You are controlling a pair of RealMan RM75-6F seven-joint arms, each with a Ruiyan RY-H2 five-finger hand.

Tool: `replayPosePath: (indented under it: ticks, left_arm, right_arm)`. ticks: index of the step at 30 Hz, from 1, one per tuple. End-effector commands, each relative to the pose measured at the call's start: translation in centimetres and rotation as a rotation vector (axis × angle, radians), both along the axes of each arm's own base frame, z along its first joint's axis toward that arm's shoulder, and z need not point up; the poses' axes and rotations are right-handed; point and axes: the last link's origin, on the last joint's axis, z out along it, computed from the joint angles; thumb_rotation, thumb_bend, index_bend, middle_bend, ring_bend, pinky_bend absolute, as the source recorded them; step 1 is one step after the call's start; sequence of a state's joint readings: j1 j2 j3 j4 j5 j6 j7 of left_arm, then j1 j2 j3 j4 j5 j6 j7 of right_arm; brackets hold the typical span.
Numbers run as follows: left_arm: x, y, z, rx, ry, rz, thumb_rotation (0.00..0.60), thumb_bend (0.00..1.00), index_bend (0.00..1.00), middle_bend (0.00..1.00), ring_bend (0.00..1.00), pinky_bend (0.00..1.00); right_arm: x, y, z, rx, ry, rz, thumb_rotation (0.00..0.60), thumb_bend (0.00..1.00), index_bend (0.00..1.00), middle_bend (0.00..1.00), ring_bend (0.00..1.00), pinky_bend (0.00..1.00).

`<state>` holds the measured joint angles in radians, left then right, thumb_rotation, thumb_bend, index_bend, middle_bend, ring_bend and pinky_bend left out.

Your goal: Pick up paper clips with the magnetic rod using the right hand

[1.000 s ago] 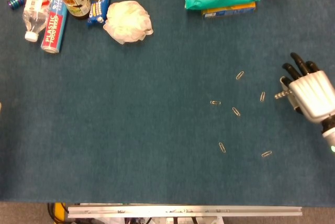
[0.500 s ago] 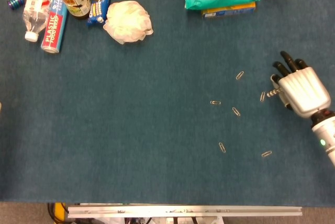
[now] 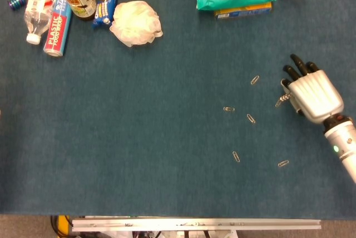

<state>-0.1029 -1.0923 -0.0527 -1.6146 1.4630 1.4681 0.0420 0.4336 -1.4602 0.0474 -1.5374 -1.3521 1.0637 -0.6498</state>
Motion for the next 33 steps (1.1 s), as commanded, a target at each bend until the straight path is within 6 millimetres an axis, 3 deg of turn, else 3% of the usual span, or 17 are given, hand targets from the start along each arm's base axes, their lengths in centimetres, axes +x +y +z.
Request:
replayPosePath:
  ticks: [1, 20, 33]
  left_arm:
    - [0.0, 0.0, 0.0, 0.000, 0.000, 0.000, 0.600, 0.26, 0.37, 0.33, 0.29, 0.54]
    - [-0.1, -0.1, 0.2, 0.006, -0.008, 0.001, 0.600, 0.26, 0.37, 0.33, 0.29, 0.54]
    - [-0.2, -0.2, 0.6, 0.017, -0.022, -0.001, 0.600, 0.26, 0.37, 0.33, 0.29, 0.54]
  right_arm:
    - [0.1, -0.1, 0.1, -0.003, -0.007, 0.000, 0.600, 0.39, 0.52, 0.26, 0.07, 0.27]
    - [2.4, -2.6, 0.5, -0.028, -0.022, 0.002, 0.600, 0.39, 0.52, 0.26, 0.07, 0.27]
    - [3.9, -4.9, -0.6, -0.012, -0.005, -0.023, 0.600, 0.39, 0.52, 0.26, 0.07, 0.27]
